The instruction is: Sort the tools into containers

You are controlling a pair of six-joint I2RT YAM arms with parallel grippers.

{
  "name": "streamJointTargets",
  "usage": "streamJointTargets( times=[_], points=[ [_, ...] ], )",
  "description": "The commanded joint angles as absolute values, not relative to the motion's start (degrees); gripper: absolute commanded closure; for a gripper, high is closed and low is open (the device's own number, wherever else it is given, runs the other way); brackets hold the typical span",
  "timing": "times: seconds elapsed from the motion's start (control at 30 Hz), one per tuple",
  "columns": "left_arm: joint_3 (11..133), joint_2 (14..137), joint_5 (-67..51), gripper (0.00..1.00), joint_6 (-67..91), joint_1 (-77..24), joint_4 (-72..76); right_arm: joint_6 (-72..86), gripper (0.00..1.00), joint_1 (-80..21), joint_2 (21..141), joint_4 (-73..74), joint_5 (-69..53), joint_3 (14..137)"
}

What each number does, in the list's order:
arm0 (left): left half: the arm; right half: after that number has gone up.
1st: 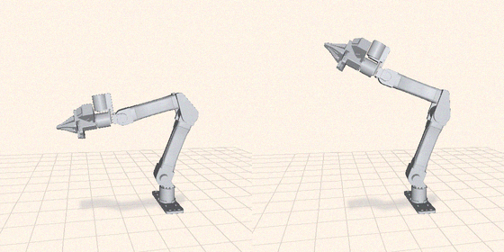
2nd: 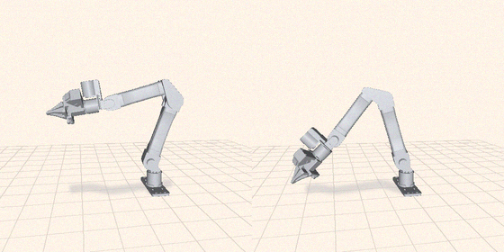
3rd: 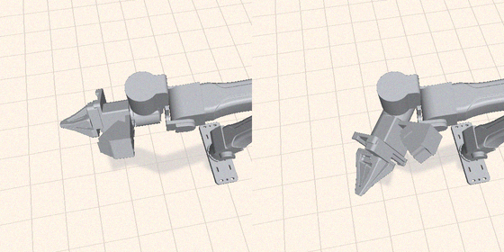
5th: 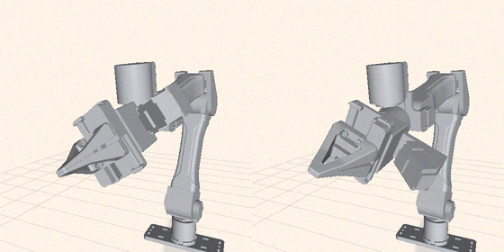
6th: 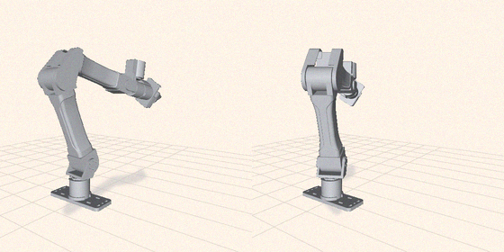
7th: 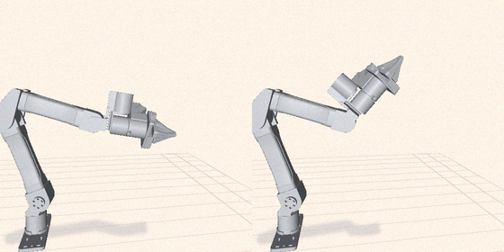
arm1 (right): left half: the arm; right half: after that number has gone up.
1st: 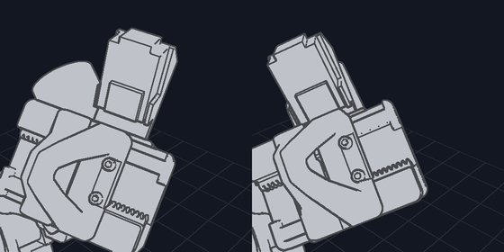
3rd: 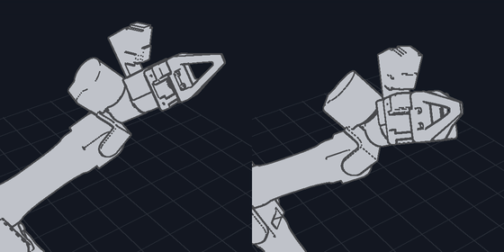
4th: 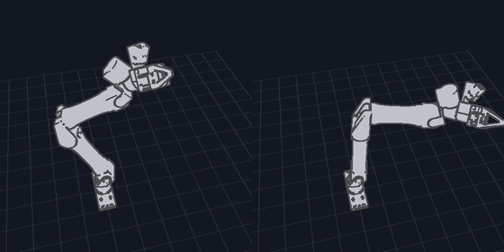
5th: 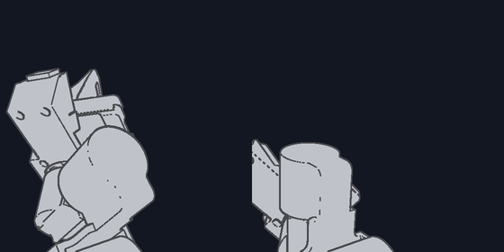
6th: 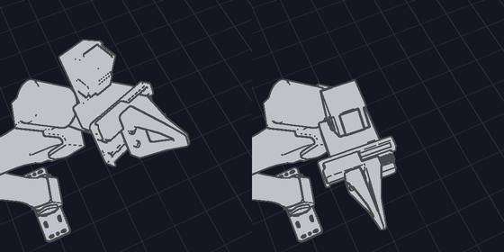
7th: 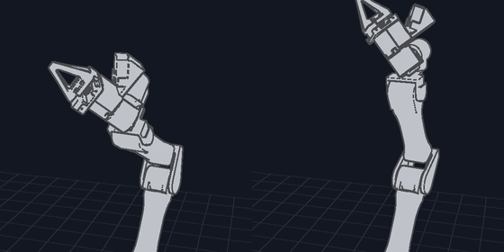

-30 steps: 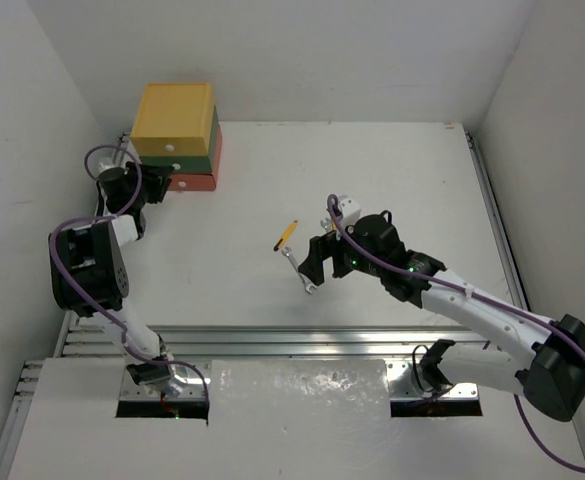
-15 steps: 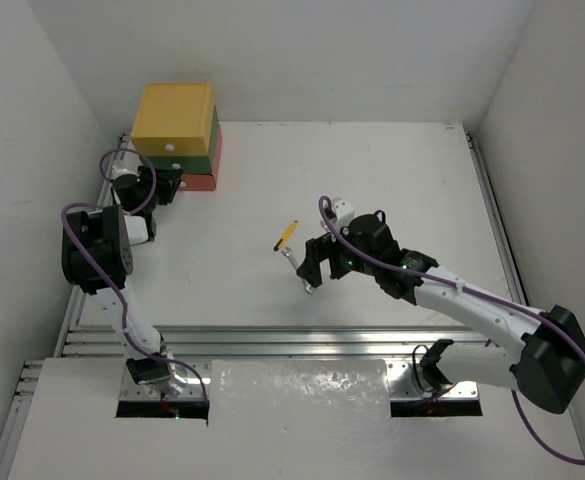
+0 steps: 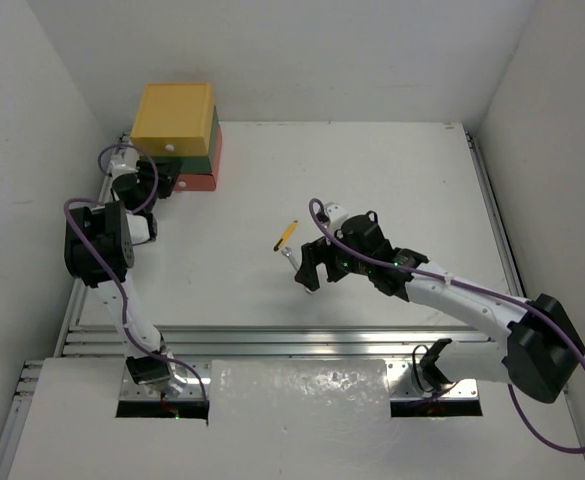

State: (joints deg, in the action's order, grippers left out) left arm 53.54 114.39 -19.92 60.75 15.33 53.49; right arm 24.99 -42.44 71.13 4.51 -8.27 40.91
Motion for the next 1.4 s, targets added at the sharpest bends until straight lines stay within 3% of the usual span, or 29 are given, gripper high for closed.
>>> streamJointTargets(
  times=[0.0, 0.4, 0.9, 1.37],
  points=[
    [55.9, 115.93, -20.65, 0.65, 60.64, 15.21, 58.36, 24.08, 0.01, -42.01, 71.1, 1.85, -9.49, 42.28],
    [56.6, 116.63, -20.3, 0.62, 59.94, 15.29, 58.53, 24.08, 0.01, -42.1, 72.42, 1.58, -10.37, 42.54],
    [53.88, 116.73, -21.01, 0.87, 59.94, 15.38, 64.33, 24.17, 0.01, -42.01, 73.3, 1.23, -10.99, 42.71],
    [36.92, 107.23, -20.3, 0.91, 60.56, 16.35, 69.52, 24.43, 0.01, -42.1, 72.6, 1.14, -10.99, 42.28]
  ],
)
